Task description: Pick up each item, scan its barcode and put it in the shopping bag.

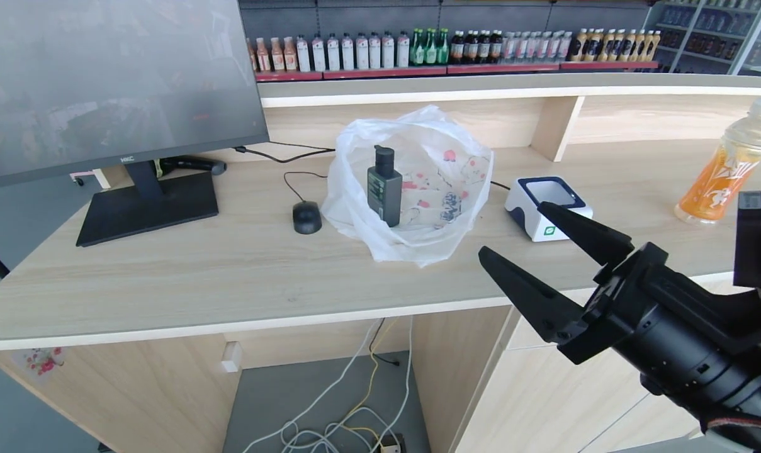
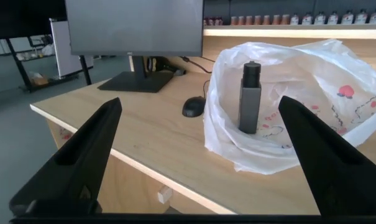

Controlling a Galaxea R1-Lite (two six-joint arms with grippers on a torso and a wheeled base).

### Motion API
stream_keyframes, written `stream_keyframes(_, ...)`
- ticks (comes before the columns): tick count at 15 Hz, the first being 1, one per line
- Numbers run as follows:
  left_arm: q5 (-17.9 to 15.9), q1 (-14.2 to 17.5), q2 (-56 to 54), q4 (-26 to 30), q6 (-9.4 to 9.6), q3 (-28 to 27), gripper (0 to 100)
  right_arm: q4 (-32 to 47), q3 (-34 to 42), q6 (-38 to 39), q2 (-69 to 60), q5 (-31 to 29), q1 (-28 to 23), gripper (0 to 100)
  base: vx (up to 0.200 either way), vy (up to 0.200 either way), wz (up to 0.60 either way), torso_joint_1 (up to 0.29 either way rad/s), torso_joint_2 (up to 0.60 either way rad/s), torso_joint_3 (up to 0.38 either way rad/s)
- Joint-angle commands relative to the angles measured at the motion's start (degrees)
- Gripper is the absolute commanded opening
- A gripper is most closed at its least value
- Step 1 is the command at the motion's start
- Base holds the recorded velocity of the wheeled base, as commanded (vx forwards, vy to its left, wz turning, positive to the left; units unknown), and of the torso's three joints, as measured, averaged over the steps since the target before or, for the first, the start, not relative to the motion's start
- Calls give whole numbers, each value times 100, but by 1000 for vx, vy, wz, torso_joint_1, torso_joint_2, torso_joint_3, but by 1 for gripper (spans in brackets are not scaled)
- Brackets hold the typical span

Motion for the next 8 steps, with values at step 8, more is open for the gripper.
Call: stream_keyframes(8, 0, 10, -2, 2, -20, 0, 100, -12, 240, -39, 306, -2, 20, 100, 0, -200, 0, 12, 4, 5)
